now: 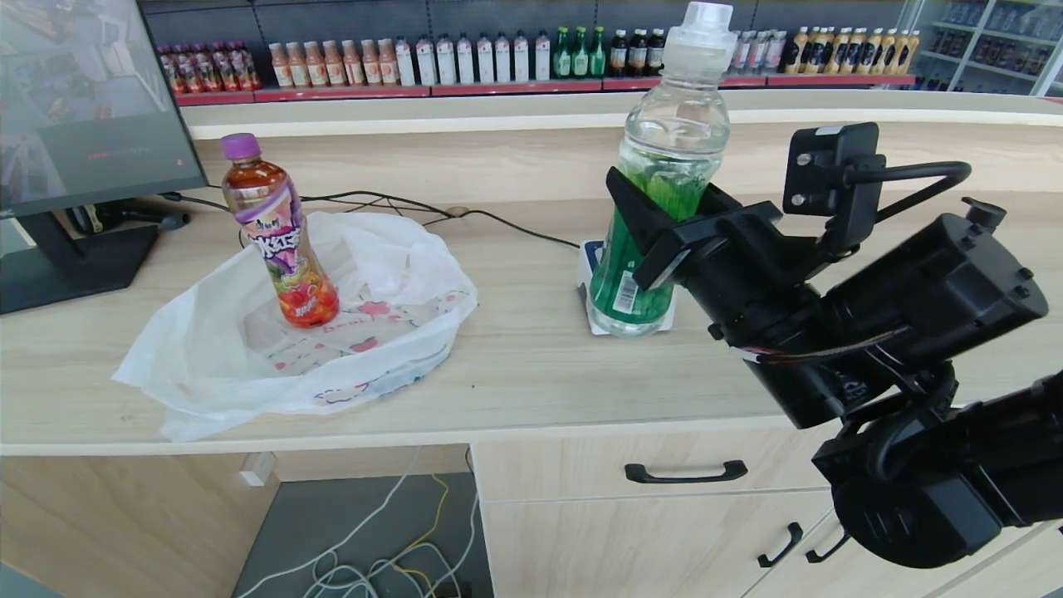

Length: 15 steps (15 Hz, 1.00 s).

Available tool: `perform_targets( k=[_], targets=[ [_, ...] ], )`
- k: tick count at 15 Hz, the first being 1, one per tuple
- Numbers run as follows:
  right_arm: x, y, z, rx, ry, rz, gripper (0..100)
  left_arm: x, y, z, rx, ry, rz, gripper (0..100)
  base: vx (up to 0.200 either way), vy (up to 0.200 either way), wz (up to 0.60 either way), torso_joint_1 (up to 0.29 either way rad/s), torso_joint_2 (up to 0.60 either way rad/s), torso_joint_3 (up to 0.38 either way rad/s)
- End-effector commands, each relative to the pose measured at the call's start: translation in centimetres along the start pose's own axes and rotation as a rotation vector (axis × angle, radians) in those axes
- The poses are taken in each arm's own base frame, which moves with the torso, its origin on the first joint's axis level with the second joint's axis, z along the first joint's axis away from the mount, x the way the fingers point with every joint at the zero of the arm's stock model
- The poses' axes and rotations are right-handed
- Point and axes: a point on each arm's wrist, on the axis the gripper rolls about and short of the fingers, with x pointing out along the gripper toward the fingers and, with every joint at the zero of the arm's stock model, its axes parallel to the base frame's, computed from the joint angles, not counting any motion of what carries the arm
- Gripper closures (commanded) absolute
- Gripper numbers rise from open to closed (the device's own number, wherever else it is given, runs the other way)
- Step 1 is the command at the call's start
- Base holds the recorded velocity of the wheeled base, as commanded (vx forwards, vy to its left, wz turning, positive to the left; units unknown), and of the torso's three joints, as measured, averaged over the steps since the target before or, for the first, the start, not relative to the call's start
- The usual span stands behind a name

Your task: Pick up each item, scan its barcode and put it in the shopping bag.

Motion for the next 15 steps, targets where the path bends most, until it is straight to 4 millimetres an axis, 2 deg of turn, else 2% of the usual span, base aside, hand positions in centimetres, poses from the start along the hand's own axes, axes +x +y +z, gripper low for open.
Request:
perform_targets(
  k=[1,5,15],
  targets=[
    [0.0,0.0,-0.1,0.001,0.001,0.0,100,0.0,0.0,0.0,0.0,0.0,0.0,0,0.0,0.0,0.0,0.0,0.0,0.0],
    [0.0,-0.5,-0.2,-0.001,0.006,-0.012,100,0.0,0.0,0.0,0.0,0.0,0.0,0,0.0,0.0,0.0,0.0,0.0,0.0],
    [0.1,-0.7,-1.1,0.005,0.024,-0.018,100,0.0,0.0,0.0,0.0,0.0,0.0,0,0.0,0.2,0.0,0.004,0.0,0.003]
  ],
)
